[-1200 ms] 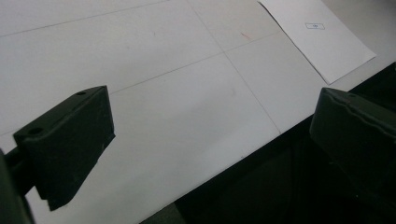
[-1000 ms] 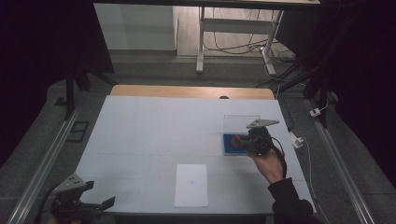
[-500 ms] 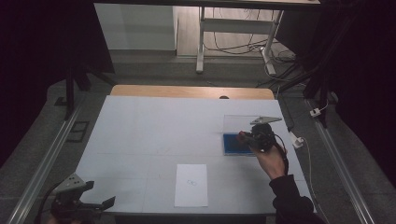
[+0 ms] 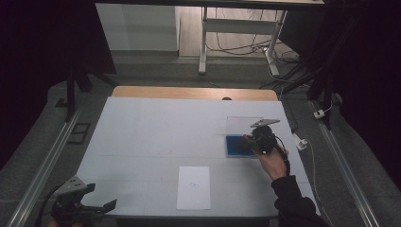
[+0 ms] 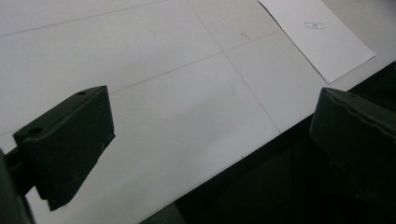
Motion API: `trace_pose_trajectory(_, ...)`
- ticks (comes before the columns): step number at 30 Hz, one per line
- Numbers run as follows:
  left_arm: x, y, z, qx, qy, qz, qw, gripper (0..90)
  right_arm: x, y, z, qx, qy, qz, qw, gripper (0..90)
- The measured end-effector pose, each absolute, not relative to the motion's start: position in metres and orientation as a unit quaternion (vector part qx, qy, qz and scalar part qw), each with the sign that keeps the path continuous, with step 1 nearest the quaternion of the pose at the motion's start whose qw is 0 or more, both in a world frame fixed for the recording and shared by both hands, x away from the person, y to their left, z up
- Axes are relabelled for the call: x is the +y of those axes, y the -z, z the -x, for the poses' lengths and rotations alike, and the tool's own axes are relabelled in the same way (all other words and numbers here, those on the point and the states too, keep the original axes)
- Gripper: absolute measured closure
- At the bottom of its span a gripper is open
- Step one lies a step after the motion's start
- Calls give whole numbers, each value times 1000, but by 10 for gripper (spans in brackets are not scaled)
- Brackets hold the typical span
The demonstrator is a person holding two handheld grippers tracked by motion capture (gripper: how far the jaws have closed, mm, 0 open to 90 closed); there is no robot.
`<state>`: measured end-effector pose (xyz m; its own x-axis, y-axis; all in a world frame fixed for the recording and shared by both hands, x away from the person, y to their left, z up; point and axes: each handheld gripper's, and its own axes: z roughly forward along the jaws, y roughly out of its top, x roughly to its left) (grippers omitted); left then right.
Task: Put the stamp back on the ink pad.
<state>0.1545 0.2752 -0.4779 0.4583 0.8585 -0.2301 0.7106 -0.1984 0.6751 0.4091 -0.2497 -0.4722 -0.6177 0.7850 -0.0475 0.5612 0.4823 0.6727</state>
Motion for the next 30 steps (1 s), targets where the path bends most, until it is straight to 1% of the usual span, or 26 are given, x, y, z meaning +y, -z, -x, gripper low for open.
trace_pose_trajectory(21,275,478,-154,511,-98,-768,374,0,-251,484,-414,847,-298,-402,180,781)
trace_pose_trajectory(30,275,478,-154,511,-98,-767,374,0,-252,481,-412,842,-309,-403,179,692)
